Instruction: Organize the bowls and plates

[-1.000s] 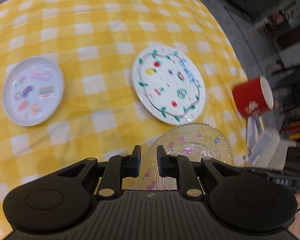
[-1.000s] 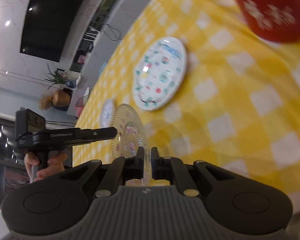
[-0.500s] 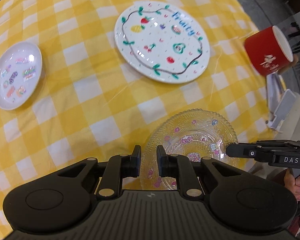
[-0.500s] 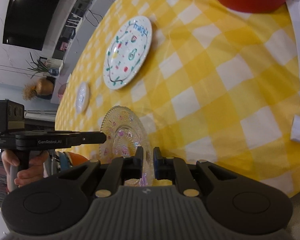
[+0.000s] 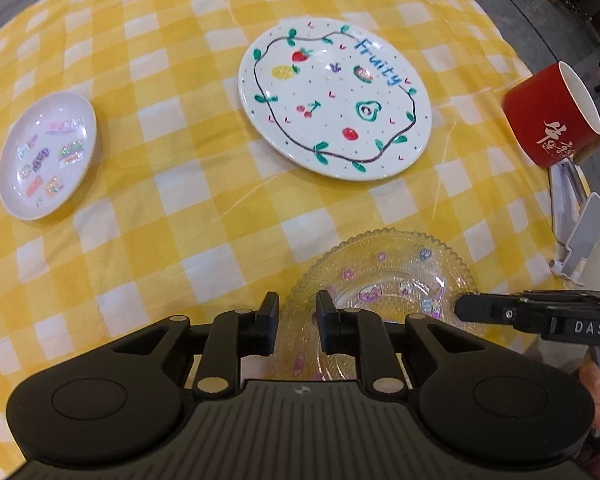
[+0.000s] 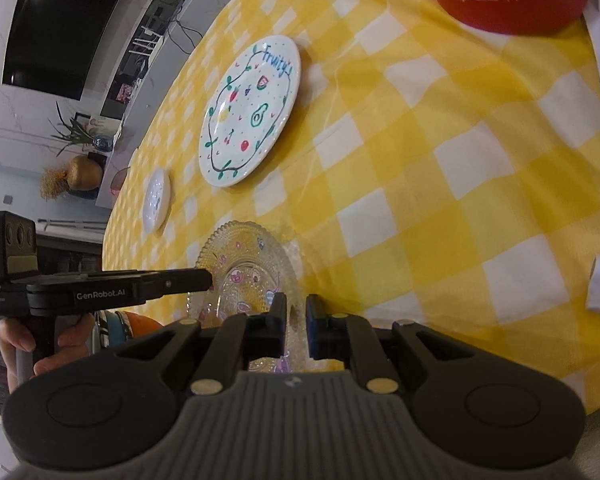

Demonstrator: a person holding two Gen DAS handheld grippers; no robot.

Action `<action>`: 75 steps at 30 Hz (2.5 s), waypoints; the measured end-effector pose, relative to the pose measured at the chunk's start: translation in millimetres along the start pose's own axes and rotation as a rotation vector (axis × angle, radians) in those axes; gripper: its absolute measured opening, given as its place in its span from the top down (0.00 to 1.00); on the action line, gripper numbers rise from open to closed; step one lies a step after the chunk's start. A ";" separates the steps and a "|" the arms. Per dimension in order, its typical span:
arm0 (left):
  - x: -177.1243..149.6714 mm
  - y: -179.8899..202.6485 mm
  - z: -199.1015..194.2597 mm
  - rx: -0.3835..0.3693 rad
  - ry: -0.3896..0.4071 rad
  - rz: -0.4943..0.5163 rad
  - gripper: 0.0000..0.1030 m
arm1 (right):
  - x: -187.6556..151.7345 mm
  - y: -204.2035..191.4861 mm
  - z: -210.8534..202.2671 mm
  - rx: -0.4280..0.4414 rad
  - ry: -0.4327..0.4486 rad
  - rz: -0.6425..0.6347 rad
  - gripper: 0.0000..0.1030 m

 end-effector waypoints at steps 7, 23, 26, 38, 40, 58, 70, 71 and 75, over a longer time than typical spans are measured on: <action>2.1 -1.2 -25.9 0.048 0.155 -0.027 0.71 | 0.4 -5.9 0.9 -0.047 0.023 -0.045 0.88; -6.0 -16.8 -78.2 0.011 0.391 -0.075 0.69 | 4.8 -10.7 -23.0 -0.135 0.142 -0.052 0.45; -0.6 -22.1 -83.3 -0.002 0.404 -0.100 0.69 | 8.7 -20.5 -37.5 -0.154 0.199 -0.076 0.41; 6.3 -34.9 -127.9 0.178 0.625 -0.150 0.18 | 48.9 -91.9 -47.4 -0.441 0.336 -0.295 0.08; 9.3 -33.4 -128.5 0.185 0.608 -0.123 0.16 | 58.0 -106.4 -45.1 -0.470 0.364 -0.349 0.03; 46.0 -53.4 -106.8 0.074 0.555 -0.112 0.09 | 118.7 -53.8 -45.4 -0.199 0.445 -0.122 0.03; 59.1 -77.1 -56.8 -0.202 0.430 -0.103 0.17 | 131.9 -45.9 -22.0 0.020 0.351 -0.096 0.03; 60.0 -80.0 -53.1 -0.244 0.412 -0.120 0.19 | 132.3 -43.6 -20.0 -0.005 0.344 -0.105 0.03; 62.6 -87.0 -42.9 -0.338 0.340 -0.188 0.20 | 134.3 -37.8 -10.9 -0.070 0.320 -0.144 0.07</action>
Point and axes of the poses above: each gripper's, at about its wrist camera, not at the fingertips, and z roughly the way its jaws point, y to its right, x to its top, the point moved 9 cm from there along z, roughly the way its jaws point, and after that the axes turned 15 degrees about -y, right-handed, at the moved point
